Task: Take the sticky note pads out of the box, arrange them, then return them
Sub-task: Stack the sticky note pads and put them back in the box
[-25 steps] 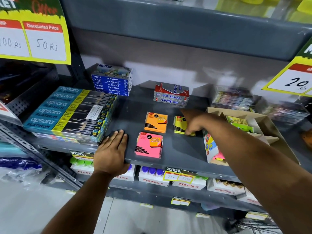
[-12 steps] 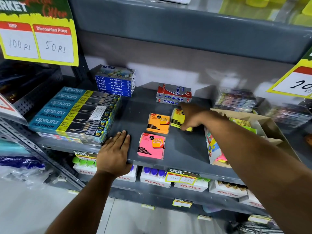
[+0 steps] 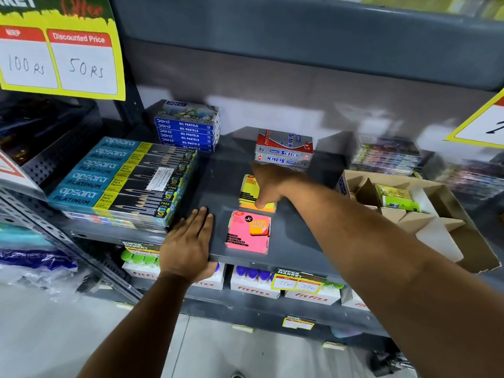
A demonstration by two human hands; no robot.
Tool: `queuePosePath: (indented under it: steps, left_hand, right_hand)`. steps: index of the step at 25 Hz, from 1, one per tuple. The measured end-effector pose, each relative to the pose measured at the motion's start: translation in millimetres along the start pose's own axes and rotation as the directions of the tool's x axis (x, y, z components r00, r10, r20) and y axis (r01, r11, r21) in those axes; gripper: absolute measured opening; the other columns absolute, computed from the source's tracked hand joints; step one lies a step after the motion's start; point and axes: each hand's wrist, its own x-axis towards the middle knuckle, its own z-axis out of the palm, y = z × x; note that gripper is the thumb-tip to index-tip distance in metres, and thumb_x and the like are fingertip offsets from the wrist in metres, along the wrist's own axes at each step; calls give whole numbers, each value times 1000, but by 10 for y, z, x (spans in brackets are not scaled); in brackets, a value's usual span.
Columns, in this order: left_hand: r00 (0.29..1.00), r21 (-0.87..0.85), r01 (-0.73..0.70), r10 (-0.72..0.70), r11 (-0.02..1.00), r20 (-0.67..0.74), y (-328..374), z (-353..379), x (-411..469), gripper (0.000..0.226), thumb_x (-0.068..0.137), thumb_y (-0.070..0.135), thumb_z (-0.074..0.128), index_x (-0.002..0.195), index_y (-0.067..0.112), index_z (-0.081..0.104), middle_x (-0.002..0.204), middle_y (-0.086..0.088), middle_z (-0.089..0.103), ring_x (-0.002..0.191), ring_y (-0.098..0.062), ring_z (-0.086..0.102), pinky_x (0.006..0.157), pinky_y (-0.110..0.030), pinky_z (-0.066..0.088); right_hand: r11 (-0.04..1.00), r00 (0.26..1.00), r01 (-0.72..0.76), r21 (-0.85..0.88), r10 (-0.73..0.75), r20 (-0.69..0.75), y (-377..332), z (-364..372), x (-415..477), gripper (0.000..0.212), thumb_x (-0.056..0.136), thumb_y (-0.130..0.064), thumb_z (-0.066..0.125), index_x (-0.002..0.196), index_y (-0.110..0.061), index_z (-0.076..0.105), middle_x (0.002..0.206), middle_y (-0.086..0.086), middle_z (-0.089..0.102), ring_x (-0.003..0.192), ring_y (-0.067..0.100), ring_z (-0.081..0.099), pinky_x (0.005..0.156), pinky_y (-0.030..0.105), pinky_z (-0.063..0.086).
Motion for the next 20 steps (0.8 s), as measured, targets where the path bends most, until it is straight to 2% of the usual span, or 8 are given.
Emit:
queuePosePath:
  steps: [4, 8, 13, 15, 20]
  left_hand:
    - [1000, 7, -5, 5, 1000, -13, -13, 15, 9, 80, 56, 25, 78, 128, -2, 55, 134, -26, 54, 118, -42, 55, 97, -53, 43]
    - [999, 21, -13, 13, 1000, -43, -23, 18, 12, 63, 67, 20, 62, 125, -3, 57, 131, -27, 56, 115, -43, 57, 95, -54, 45]
    - [1000, 9, -7, 7, 1000, -24, -25, 23, 14, 85, 51, 25, 80, 128, -2, 55, 134, -26, 54, 119, -42, 55, 97, -53, 43]
    - [1000, 5, -2, 2, 1000, -11, -20, 11, 8, 90, 48, 29, 80, 129, -1, 54, 135, -25, 53, 121, -41, 54, 99, -52, 42]
    - [1000, 3, 15, -15, 1000, 3, -17, 14, -3, 91, 50, 32, 76, 132, 1, 52, 139, -23, 50, 125, -39, 51, 102, -50, 39]
  right_hand:
    - [1000, 999, 7, -26, -6, 40, -4, 11, 60, 67, 61, -34, 84, 113, -16, 46, 98, 6, 59, 83, 25, 60, 61, 30, 49]
    - [996, 998, 9, -89, -4, 55, 1, 5, 87, 60, 61, -35, 84, 108, -16, 50, 95, 6, 61, 77, 24, 58, 55, 29, 44]
    - [999, 996, 3, -40, 1, 93, -8, 5, 101, 77, 61, -36, 87, 123, -13, 47, 101, 6, 60, 84, 25, 61, 56, 27, 47]
    - [1000, 994, -2, -22, 4, 112, -4, 52, 101, 82, 61, -36, 89, 126, -14, 44, 105, 6, 60, 87, 25, 61, 57, 28, 47]
    - [998, 998, -21, 67, 16, 67, 59, 125, 81, 82, 59, -32, 88, 126, -17, 43, 102, 5, 58, 86, 24, 59, 50, 26, 41]
